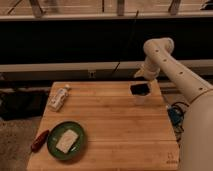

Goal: Place the eraser in the ceramic cup

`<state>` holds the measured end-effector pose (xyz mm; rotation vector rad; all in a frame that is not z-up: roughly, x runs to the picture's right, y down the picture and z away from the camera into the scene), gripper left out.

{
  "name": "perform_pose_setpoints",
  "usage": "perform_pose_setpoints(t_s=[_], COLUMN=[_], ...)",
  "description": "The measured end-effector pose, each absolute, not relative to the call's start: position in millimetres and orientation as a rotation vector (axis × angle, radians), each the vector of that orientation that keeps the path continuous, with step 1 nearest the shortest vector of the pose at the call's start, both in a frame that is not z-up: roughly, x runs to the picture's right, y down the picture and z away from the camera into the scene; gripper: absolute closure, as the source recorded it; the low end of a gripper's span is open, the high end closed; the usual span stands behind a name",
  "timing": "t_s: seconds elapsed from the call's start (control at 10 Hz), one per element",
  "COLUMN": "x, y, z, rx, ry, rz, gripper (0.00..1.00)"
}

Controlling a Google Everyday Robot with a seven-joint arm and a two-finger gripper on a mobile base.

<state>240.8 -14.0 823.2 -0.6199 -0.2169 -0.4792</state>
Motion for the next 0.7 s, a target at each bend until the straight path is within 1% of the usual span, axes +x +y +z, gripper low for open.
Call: perform_pose_setpoints(t_s=[0.4, 0.7], x=[259, 250], y=[-6, -12], z=[822, 824], rx=[-0.632, -0.624], ry=[-0.233, -0.227], rz=[-0.483, -0.479], gripper=[0.2, 0.2])
